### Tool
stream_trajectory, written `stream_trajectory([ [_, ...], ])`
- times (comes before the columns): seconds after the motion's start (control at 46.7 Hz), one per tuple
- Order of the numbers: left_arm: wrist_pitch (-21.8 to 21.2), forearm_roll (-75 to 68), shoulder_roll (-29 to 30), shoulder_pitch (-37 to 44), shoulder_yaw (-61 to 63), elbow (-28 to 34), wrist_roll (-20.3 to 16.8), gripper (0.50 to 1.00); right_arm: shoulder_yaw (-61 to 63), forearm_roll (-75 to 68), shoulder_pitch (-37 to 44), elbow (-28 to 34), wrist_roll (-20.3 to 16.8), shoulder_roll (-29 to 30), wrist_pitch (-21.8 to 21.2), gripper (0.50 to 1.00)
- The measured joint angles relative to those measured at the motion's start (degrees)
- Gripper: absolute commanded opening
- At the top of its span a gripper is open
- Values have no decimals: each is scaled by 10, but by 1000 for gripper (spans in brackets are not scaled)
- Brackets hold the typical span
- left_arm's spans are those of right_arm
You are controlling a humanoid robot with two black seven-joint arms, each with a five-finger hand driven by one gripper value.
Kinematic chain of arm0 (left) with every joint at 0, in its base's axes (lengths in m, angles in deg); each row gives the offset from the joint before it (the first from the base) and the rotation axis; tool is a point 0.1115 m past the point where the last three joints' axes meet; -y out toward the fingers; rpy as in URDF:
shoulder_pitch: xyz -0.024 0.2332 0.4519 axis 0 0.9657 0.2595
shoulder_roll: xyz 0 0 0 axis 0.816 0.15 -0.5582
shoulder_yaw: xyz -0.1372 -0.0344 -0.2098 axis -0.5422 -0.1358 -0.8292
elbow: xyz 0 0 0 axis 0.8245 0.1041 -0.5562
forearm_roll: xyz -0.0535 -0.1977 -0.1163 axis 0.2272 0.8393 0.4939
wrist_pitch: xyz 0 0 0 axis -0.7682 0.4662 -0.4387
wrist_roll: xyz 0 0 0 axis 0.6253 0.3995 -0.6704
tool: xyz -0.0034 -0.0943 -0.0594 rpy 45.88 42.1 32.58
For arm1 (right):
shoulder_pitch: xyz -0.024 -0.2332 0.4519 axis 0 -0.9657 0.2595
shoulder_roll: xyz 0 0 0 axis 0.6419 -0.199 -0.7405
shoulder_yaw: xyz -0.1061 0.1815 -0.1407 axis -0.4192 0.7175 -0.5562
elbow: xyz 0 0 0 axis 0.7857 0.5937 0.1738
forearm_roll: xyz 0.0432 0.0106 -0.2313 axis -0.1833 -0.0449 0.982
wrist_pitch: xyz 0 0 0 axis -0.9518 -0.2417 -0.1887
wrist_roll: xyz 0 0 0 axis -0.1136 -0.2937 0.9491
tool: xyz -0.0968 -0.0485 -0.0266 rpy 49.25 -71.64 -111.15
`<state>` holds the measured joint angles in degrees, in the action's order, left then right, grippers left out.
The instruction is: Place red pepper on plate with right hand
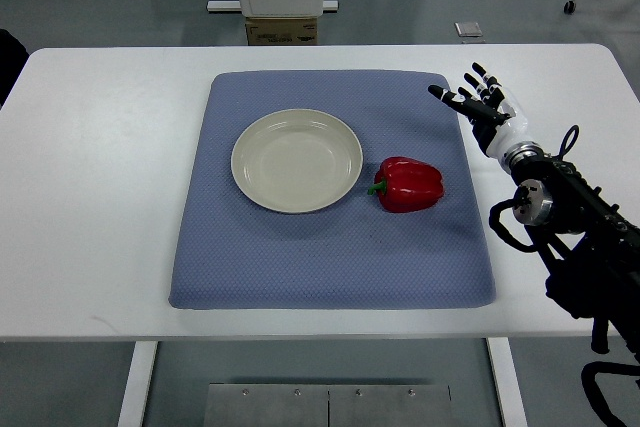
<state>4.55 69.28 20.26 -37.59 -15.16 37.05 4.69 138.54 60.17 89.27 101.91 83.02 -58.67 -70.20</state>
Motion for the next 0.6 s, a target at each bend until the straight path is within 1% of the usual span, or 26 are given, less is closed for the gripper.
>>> stream_trajectory([
  [0.6, 0, 0, 0, 0, 0, 0, -1, 1000, 1, 0, 2, 0, 0, 0, 0, 1000],
])
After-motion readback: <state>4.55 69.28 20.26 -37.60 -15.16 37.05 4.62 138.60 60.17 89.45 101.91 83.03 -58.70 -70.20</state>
